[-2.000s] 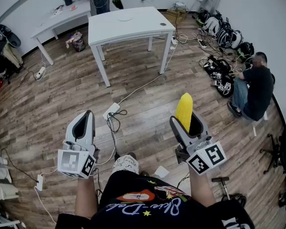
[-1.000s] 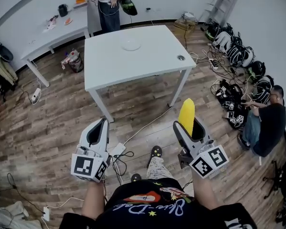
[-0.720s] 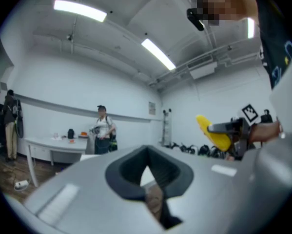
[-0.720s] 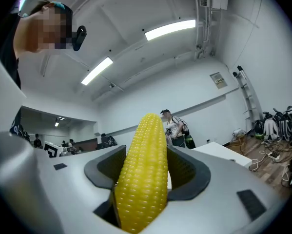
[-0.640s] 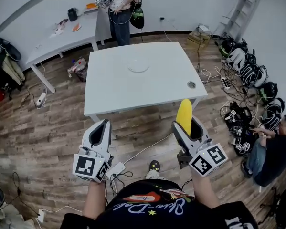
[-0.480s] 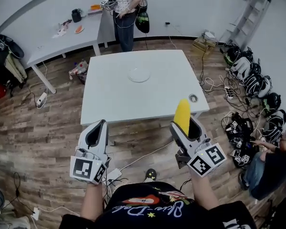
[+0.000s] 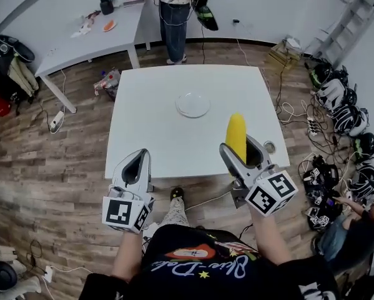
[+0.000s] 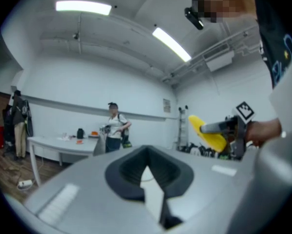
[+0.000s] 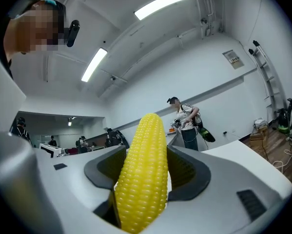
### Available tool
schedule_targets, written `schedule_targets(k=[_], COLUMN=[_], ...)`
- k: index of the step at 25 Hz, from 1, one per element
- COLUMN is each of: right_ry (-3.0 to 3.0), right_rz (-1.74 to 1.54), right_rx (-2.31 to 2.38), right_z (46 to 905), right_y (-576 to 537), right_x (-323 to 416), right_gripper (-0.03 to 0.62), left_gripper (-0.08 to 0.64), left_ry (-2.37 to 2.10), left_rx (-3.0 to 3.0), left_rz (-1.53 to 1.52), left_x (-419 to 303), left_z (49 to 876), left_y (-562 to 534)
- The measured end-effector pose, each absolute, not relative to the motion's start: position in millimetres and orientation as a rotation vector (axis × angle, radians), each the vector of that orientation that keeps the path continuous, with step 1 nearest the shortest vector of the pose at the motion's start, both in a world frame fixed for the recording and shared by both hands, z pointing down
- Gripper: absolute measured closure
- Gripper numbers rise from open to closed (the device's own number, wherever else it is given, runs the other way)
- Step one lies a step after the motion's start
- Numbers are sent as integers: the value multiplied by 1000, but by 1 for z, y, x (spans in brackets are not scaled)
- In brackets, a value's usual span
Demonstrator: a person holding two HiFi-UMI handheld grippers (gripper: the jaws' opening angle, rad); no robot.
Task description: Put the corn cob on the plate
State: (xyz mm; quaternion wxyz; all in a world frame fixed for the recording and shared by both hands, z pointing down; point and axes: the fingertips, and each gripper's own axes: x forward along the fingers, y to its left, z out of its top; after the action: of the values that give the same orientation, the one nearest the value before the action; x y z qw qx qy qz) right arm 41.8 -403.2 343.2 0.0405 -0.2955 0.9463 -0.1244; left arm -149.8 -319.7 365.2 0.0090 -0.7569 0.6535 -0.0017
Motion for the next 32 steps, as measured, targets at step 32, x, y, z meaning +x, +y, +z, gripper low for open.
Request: schedule_targets(k=[32], right_ry=[3566], right_rz=[-584], right_rx=[-1350], right_z=[600], right_y=[-697], right_x=[-139], right_gripper=[322], left_gripper=[561], left_ry=[2067], left_rx=[-2577], left_rz=[-39], left_x=[-298], left_z=[419], left_y=[-546])
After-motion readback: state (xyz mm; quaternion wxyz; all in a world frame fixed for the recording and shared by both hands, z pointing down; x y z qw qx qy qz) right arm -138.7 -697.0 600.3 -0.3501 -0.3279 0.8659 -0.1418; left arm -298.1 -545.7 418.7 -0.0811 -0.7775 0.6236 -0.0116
